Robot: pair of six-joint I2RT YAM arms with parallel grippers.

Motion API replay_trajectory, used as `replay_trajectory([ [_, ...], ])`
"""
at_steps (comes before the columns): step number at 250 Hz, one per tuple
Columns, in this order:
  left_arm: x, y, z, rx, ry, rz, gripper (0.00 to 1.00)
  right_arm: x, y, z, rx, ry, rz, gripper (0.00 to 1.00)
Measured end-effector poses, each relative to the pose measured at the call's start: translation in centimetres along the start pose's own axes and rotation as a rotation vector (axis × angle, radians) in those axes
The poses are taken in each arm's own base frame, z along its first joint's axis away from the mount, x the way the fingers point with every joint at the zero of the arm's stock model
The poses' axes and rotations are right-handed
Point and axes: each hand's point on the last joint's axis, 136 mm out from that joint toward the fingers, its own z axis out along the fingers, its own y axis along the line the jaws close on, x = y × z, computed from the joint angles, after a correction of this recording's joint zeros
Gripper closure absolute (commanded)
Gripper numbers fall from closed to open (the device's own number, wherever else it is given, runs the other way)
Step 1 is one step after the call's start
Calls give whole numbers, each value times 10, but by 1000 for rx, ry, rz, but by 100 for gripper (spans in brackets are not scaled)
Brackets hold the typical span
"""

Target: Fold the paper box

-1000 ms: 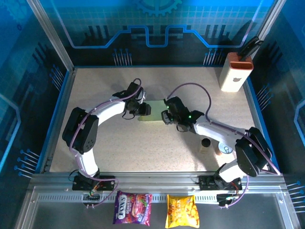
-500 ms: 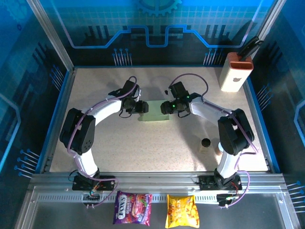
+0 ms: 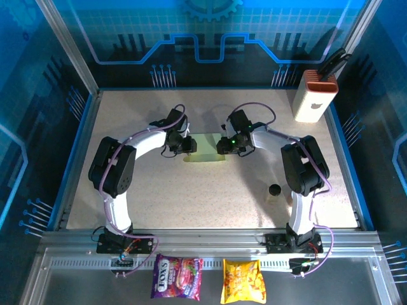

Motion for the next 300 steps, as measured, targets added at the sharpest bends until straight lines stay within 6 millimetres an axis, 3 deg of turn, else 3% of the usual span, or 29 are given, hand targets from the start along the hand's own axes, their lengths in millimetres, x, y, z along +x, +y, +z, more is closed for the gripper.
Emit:
replay_trajectory([
  [66,9,0,-4,24,13,-14,65,8,7,-1,-27,1,5,67],
  [171,96,14,-40,58,74,-90,63,78,53,-5,-55,102,-71,64],
  [227,126,12,-53,81,80,-94,57,108,61,-13,-24,133,-109,59],
  [300,126,19,-72,26,38,-70,49,107,56,-34,17,77,-150,55],
])
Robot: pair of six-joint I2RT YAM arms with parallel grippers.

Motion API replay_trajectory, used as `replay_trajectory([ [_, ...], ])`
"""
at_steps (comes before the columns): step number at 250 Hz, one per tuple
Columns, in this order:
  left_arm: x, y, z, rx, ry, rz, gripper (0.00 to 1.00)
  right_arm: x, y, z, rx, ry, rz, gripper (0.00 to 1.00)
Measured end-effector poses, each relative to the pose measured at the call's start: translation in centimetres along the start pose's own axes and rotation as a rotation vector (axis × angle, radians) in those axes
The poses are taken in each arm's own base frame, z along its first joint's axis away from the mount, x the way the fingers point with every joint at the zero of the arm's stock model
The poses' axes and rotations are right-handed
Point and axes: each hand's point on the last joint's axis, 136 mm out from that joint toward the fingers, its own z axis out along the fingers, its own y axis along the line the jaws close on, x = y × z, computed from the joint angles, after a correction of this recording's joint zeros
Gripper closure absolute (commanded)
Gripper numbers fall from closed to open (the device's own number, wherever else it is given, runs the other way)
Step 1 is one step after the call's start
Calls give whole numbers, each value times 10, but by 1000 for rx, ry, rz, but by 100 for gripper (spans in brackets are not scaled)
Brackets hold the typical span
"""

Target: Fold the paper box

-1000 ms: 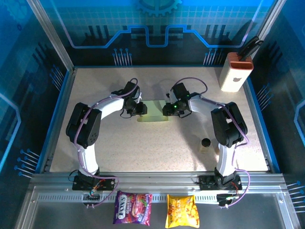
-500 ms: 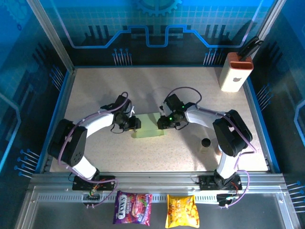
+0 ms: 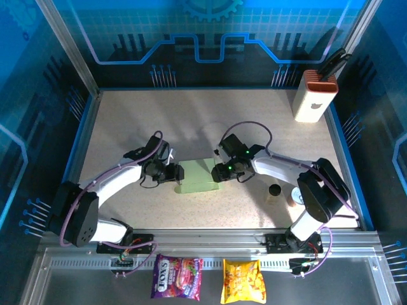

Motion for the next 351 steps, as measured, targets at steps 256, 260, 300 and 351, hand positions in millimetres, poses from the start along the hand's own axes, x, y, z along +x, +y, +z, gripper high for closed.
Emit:
replay_trajectory([
  [256,-86,-52,49,66,181,546,46,0,30,-73,3,-223,-899,44],
  [260,-86,-52,50,64,187,548,46,1,29,-73,7,-221,-905,44],
  [300,-87,-47,55,49,214,583,50,1,28,-73,15,-216,-936,44],
  [351,-85,-37,58,2,235,588,60,2,29,-73,11,-215,-975,44],
])
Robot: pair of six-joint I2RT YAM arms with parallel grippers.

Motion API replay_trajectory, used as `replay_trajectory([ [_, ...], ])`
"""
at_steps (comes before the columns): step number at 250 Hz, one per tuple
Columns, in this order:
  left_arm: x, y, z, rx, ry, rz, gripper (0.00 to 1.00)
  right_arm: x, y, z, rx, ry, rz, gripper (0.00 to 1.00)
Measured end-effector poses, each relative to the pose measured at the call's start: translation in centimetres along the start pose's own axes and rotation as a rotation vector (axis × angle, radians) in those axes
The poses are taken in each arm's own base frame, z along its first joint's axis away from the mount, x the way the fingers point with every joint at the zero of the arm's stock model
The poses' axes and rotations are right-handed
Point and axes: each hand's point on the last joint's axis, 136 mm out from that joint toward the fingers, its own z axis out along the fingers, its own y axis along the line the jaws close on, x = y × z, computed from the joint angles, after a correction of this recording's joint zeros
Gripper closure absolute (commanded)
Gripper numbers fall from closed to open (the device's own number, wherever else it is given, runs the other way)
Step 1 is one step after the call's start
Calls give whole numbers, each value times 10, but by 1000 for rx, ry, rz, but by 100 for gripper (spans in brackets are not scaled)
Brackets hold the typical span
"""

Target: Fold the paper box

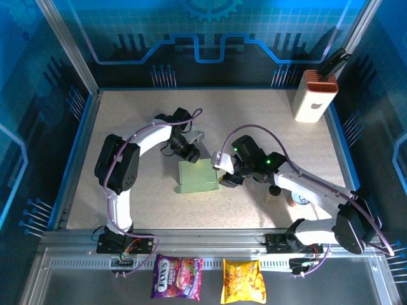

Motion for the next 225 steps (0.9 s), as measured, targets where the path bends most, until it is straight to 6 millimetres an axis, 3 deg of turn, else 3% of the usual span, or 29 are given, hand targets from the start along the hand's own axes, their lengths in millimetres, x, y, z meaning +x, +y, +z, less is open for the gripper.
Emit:
replay_trajectory([
  [56,-1,1,0,-8,-2,9,72,-3,8,5,-59,-4,-43,44],
  [96,-1,2,0,-10,-2,16,69,-9,17,8,-88,-12,-91,43],
  [225,-1,5,0,-27,-4,19,70,-23,43,48,-78,21,-366,17],
])
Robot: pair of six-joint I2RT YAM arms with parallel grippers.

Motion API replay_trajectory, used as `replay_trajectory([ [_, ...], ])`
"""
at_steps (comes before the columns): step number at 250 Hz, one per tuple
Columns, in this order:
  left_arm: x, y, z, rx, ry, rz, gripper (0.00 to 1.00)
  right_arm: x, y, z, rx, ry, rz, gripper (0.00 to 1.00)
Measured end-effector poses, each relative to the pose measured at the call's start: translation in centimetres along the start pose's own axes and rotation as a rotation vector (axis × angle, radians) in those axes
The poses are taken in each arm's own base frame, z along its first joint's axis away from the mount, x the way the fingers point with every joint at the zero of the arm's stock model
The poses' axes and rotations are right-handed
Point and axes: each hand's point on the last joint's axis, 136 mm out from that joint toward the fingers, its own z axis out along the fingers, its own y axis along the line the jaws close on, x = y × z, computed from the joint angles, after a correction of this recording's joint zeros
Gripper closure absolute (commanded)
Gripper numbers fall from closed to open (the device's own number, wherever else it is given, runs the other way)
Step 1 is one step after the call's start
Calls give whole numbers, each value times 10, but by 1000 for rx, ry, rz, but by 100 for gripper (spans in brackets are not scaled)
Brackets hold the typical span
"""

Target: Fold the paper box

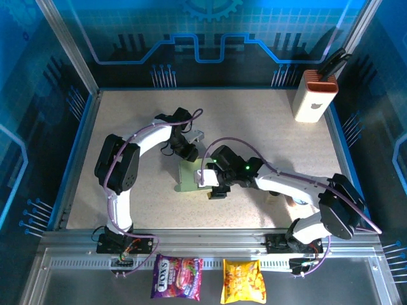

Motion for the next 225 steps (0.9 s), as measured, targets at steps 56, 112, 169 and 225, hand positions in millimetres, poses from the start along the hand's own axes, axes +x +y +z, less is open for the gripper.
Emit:
replay_trajectory([
  [56,-1,0,1,0,1,0,70,0,-2,26,13,25,-65,12],
  [112,-6,5,1,-13,-6,-1,72,0,-2,42,7,53,-122,12],
  [169,-10,11,4,-30,-11,-1,72,-6,-21,44,92,63,-176,16],
  [225,-10,14,9,-31,2,-7,73,-16,-45,48,172,81,-252,23],
])
